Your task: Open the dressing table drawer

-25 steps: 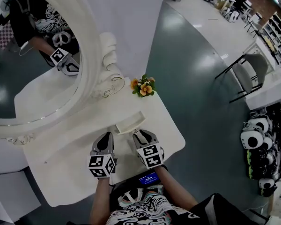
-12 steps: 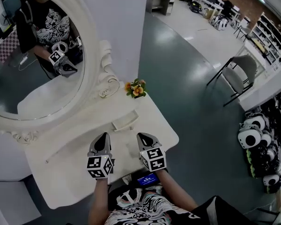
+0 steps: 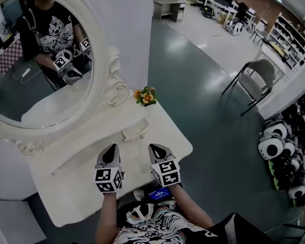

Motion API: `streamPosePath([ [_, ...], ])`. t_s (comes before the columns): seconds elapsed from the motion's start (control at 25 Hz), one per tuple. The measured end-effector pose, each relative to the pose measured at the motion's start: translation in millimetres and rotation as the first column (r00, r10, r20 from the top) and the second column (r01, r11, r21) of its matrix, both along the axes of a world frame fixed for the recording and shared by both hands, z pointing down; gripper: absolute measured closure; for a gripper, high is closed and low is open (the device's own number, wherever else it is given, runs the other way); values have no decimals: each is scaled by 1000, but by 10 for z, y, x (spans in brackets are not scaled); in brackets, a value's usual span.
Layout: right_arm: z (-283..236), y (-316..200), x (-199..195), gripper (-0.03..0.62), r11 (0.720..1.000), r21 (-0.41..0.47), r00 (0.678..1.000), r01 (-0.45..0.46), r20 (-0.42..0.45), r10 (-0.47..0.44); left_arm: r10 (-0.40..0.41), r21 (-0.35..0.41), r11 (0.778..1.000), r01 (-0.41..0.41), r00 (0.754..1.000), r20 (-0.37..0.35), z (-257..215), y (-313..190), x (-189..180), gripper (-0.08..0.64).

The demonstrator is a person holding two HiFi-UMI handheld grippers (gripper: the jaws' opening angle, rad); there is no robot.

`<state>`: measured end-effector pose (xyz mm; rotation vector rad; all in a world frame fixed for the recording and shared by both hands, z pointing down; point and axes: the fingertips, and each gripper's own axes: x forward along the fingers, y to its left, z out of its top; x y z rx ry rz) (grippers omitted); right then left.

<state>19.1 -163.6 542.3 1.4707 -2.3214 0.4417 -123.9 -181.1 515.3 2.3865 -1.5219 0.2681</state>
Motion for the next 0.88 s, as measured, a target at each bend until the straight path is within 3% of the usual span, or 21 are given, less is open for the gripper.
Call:
streamPosePath([
  [0.88, 4, 13, 57, 591, 1000, -3, 1000, -20, -22, 19, 4, -14, 1000, -4, 1000, -10, 50, 13, 8, 558],
])
